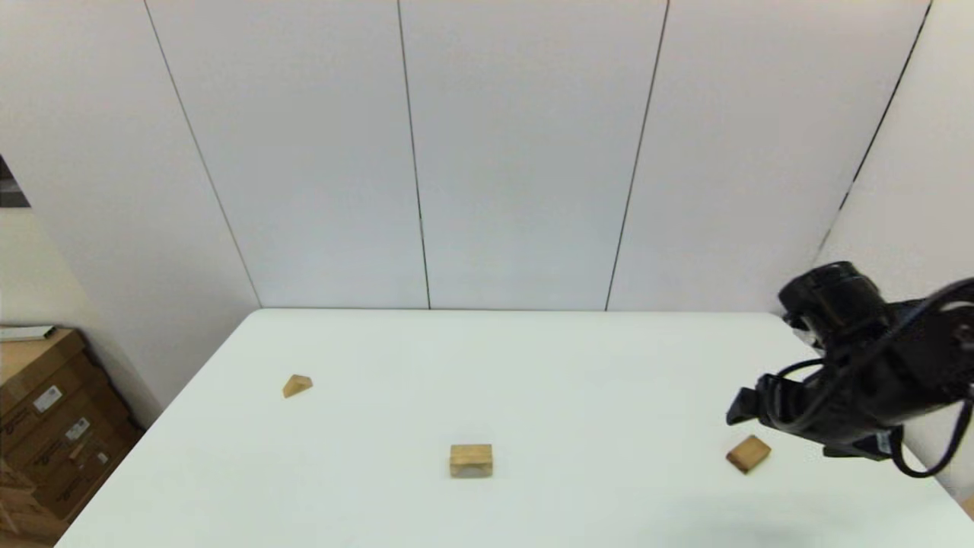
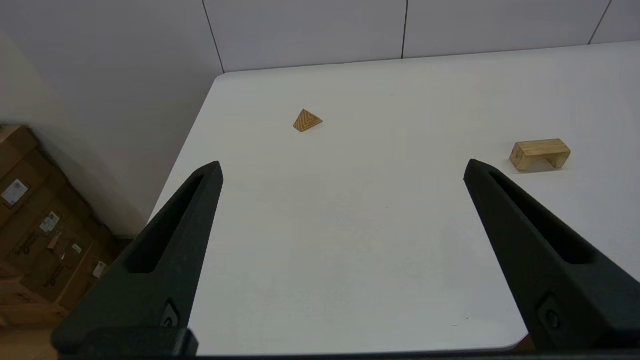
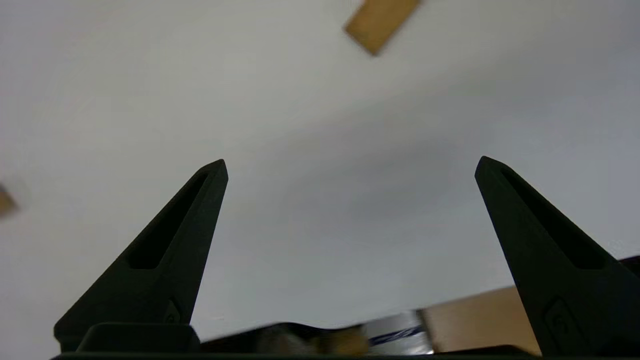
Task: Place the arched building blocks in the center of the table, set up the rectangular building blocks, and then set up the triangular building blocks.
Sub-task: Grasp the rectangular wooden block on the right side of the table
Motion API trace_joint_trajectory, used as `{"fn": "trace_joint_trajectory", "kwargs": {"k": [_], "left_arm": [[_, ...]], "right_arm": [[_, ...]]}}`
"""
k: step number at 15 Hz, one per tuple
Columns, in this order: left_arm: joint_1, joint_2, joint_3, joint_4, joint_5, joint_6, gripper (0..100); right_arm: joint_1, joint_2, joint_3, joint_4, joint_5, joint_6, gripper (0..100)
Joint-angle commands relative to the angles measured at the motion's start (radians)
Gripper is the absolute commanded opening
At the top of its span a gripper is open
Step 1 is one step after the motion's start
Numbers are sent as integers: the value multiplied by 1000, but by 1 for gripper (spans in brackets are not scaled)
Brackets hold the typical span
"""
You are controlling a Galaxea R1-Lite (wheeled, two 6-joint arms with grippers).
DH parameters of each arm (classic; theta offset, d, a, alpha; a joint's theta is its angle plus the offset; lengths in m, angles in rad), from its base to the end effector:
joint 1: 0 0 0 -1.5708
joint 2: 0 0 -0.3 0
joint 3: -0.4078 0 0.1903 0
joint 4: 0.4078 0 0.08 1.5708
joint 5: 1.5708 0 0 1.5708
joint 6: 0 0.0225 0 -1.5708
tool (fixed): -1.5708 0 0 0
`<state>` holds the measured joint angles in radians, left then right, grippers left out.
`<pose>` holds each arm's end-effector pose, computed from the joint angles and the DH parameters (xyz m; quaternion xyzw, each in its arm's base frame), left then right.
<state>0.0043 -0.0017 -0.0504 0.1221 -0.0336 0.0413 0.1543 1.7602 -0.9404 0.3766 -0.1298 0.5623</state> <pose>-0.0272 -0.0009 0.0768 0.0200 0.0347 -0.0154 0.9991 0.2655 0.0384 0.1232 0.1527 0.5384 -0.1450 0.8160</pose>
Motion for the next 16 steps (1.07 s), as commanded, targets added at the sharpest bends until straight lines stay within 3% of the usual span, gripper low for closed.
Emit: {"fn": "trace_joint_trajectory", "kwargs": {"k": [1, 3, 8, 13, 16], "left_arm": [[0, 2, 0, 1, 0, 0, 100], [0, 2, 0, 1, 0, 0, 100], [0, 2, 0, 1, 0, 0, 100], [0, 2, 0, 1, 0, 0, 100], [0, 2, 0, 1, 0, 0, 100]], "right_arm": [[28, 186, -189, 162, 124, 180, 100], [21, 200, -207, 160, 128, 189, 100], [-21, 328, -285, 197, 122, 321, 100], [-104, 351, -310, 196, 125, 327, 100], [-140, 381, -330, 196, 125, 369, 100]]}}
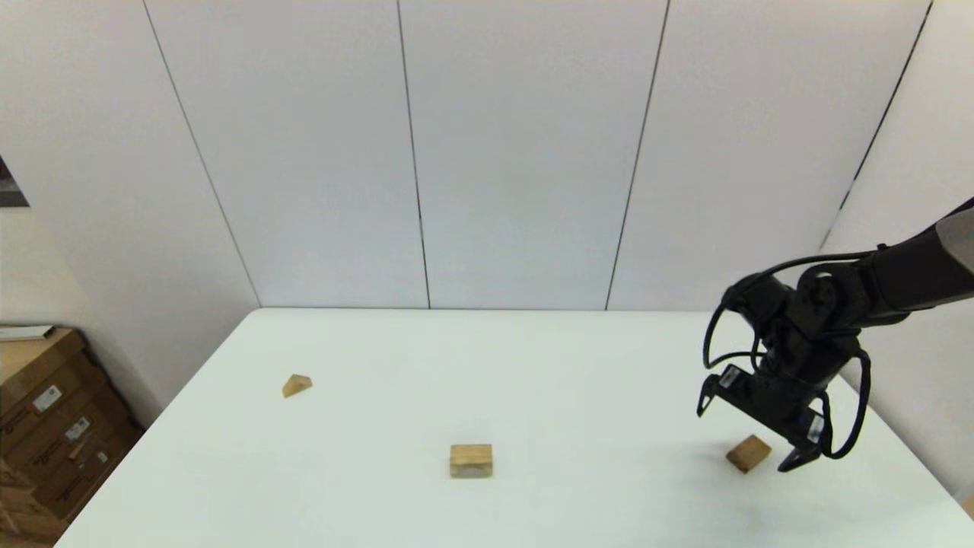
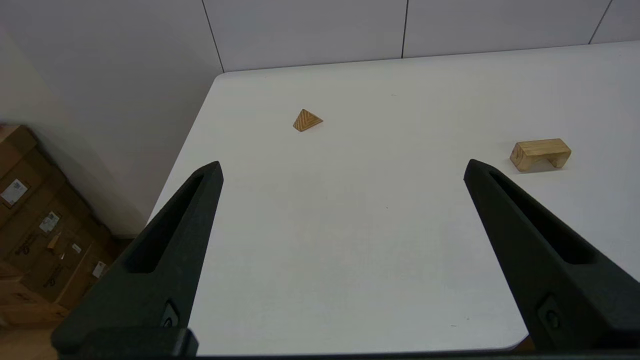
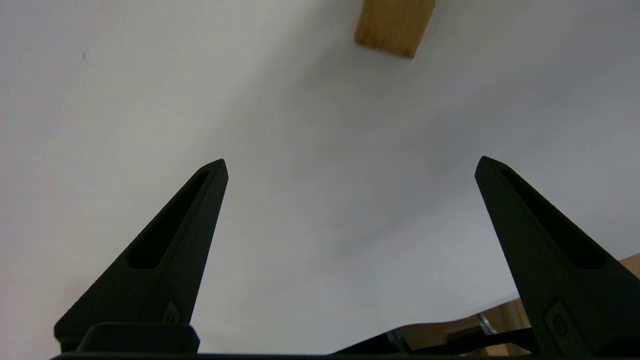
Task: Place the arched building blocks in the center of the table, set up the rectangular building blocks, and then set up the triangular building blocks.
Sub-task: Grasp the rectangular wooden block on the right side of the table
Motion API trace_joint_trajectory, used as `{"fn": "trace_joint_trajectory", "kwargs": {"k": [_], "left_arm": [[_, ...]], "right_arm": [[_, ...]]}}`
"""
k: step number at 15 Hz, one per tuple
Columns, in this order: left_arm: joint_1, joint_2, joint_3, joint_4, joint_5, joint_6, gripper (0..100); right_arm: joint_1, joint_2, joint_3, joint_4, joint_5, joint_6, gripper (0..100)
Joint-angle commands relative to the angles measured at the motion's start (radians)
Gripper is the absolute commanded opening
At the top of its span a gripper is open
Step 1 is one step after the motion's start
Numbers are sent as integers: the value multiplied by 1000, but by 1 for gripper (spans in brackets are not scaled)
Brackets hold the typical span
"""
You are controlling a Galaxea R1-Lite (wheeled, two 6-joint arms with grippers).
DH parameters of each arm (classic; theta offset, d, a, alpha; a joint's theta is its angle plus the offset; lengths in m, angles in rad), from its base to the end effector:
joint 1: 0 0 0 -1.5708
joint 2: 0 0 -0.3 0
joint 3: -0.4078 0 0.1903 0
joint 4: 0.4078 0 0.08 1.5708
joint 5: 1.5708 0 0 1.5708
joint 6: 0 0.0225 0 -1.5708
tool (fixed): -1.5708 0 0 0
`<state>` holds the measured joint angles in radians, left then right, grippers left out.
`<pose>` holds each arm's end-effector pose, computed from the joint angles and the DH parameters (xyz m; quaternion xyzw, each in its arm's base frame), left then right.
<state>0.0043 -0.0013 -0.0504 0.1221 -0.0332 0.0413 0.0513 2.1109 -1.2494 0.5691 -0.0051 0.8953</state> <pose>-0.0272 -0.0009 0.0768 0.0200 0.0349 -0.0152 0.9991 0.3392 0.0173 0.0724 0.3100 0.5985 -0.2681 0.6883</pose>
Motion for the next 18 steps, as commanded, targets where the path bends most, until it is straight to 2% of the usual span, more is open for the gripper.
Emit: {"fn": "trace_joint_trajectory", "kwargs": {"k": [1, 6, 10, 14, 18], "left_arm": [[0, 1, 0, 1, -1, 0, 100], [0, 1, 0, 1, -1, 0, 100], [0, 1, 0, 1, -1, 0, 100], [0, 1, 0, 1, -1, 0, 100], [0, 1, 0, 1, -1, 0, 100]], "right_arm": [[-47, 43, -22, 1, 1, 34, 100], [-87, 103, -22, -22, 4, 34, 100], [-108, 123, -19, -26, 30, 24, 100], [-125, 121, 2, -72, 39, 1, 100], [-125, 123, 21, -150, 25, -4, 100]]}}
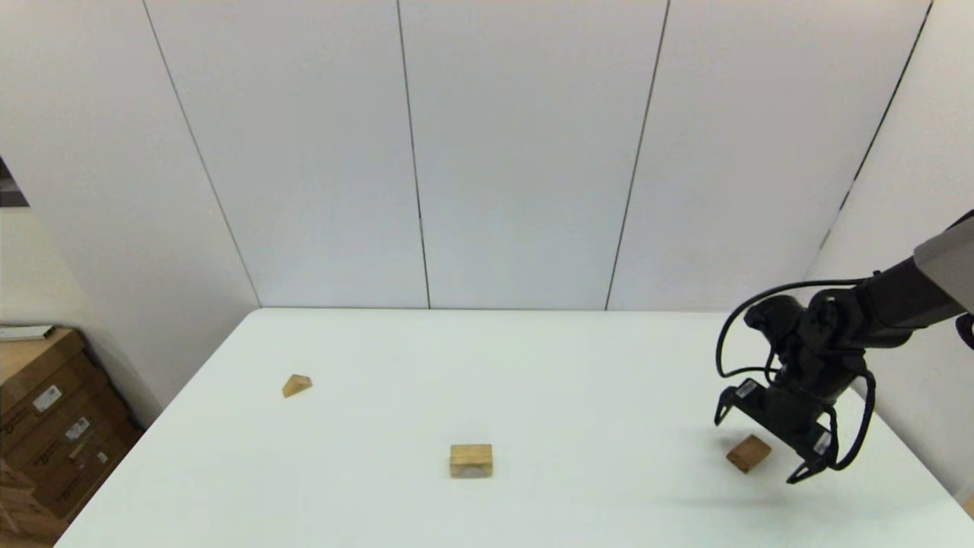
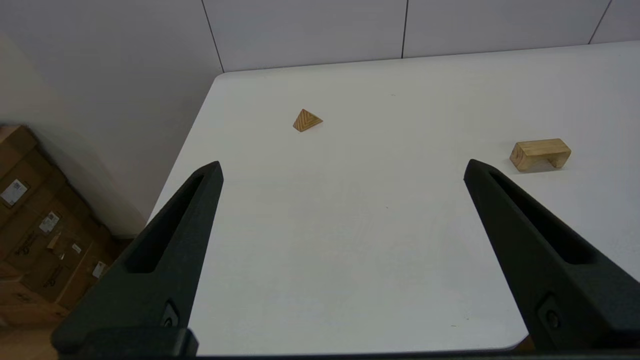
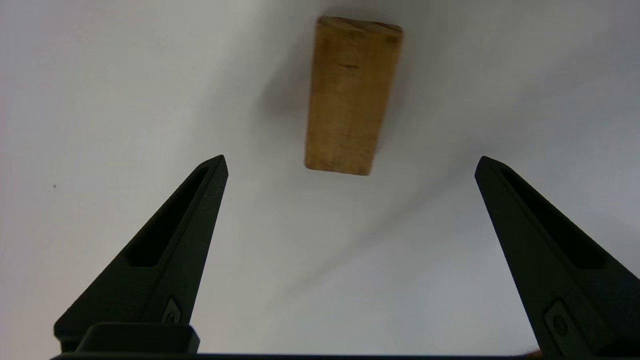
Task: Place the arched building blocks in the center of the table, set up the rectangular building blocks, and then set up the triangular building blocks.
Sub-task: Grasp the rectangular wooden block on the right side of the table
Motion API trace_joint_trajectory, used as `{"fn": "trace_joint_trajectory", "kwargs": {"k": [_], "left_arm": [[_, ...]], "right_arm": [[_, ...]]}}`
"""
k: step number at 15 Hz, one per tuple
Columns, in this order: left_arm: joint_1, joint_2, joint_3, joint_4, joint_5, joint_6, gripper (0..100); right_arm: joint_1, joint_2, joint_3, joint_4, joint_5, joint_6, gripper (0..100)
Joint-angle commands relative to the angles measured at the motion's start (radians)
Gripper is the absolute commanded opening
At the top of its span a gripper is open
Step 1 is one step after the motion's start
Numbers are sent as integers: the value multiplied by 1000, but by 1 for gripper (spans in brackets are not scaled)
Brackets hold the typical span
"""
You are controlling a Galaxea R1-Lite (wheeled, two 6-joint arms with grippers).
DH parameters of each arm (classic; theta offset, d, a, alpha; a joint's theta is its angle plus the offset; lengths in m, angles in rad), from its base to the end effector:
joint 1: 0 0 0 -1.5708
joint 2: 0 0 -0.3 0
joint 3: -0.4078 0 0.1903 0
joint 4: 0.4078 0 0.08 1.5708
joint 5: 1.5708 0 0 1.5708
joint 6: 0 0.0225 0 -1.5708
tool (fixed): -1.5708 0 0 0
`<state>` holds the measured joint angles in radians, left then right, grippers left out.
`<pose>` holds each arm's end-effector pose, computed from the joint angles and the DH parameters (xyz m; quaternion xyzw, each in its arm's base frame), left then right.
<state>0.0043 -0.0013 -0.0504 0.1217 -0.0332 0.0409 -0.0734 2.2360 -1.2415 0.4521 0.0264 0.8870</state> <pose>-0.0272 -0.0009 0.0768 0.0198 0.0347 -0.0152 0.9991 0.3554 -0.0255 0.0290 0.3514 0.5895 -0.2996 0.6627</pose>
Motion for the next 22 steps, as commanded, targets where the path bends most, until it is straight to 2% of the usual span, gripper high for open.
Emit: {"fn": "trace_joint_trajectory", "kwargs": {"k": [1, 4, 6, 7, 22], "left_arm": [[0, 1, 0, 1, -1, 1, 100], [0, 1, 0, 1, -1, 1, 100], [0, 1, 0, 1, -1, 1, 100], [0, 1, 0, 1, -1, 1, 100], [0, 1, 0, 1, -1, 1, 100]], "right_arm": [[6, -4, 16, -36, -8, 3, 100], [9, -1, 14, -38, -22, -5, 100], [9, 13, 13, -38, -75, -7, 100], [9, 17, 14, -36, -85, -5, 100], [29, 34, 16, -36, -72, -3, 100]]}}
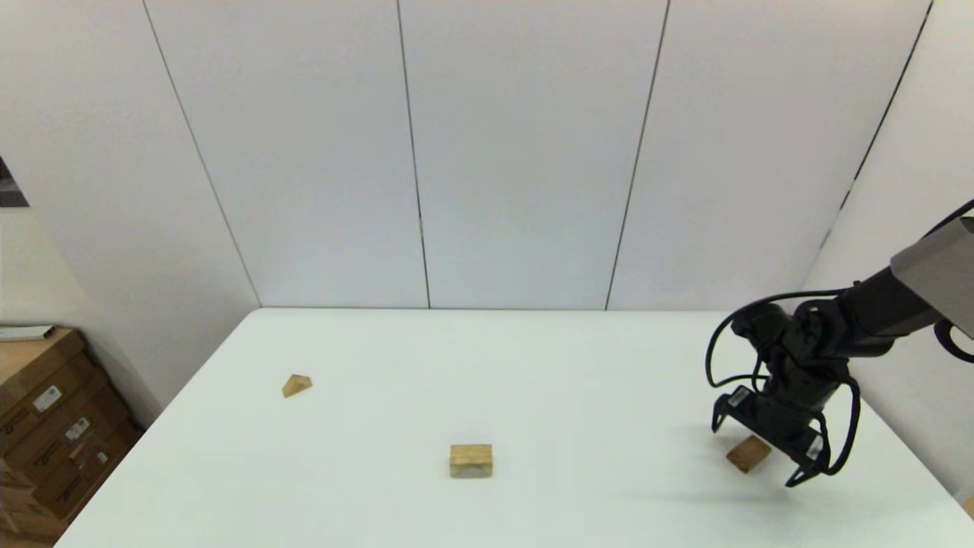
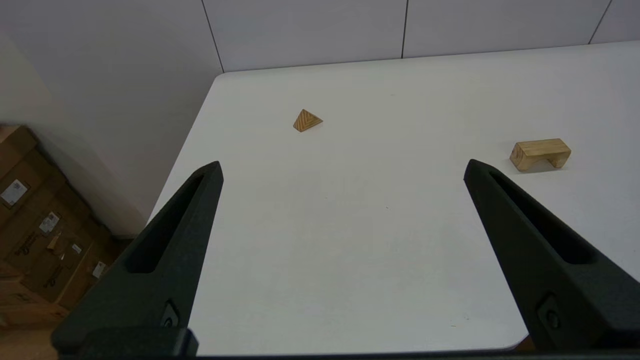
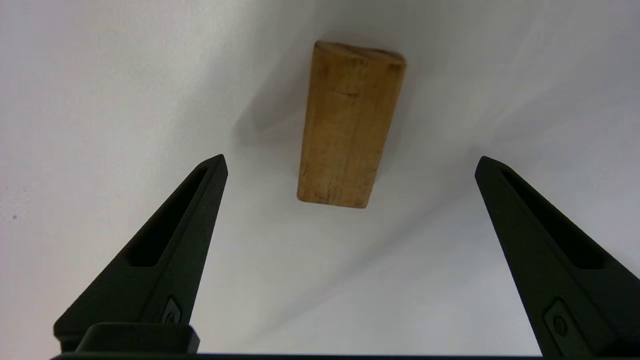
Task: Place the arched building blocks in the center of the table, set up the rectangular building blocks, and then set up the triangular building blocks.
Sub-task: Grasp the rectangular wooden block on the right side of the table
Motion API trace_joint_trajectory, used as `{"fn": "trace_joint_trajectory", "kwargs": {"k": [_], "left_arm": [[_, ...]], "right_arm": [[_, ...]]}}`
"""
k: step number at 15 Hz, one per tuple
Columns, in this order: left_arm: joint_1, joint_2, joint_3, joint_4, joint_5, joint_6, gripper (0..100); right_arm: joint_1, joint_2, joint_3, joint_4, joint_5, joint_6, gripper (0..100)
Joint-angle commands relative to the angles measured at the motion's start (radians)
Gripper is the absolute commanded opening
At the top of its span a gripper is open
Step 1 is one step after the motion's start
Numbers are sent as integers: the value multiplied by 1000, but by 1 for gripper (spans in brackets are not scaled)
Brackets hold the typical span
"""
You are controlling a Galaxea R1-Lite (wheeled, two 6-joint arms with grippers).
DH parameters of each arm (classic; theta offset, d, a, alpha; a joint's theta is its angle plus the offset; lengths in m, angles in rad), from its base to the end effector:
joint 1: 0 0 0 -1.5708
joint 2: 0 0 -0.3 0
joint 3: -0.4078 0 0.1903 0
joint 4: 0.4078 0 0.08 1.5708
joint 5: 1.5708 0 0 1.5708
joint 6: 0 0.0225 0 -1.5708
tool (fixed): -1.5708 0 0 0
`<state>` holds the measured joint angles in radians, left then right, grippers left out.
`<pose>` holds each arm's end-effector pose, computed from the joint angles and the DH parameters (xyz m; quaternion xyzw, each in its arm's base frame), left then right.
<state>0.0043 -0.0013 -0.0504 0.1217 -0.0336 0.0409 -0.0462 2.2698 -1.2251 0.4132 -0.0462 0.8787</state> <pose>-0.0272 -0.0009 0.0768 0.0198 0.0347 -0.0154 0.9991 0.3571 -0.0176 0.0146 0.3169 0.5882 -0.3145 0.6743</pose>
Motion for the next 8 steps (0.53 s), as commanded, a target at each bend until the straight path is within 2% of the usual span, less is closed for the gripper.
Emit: {"fn": "trace_joint_trajectory", "kwargs": {"k": [1, 8], "left_arm": [[0, 1, 0, 1, 0, 1, 100], [0, 1, 0, 1, 0, 1, 100]], "right_arm": [[2, 2, -2, 3, 0, 6, 100], [-6, 27, -17, 4, -14, 8, 100]]}}
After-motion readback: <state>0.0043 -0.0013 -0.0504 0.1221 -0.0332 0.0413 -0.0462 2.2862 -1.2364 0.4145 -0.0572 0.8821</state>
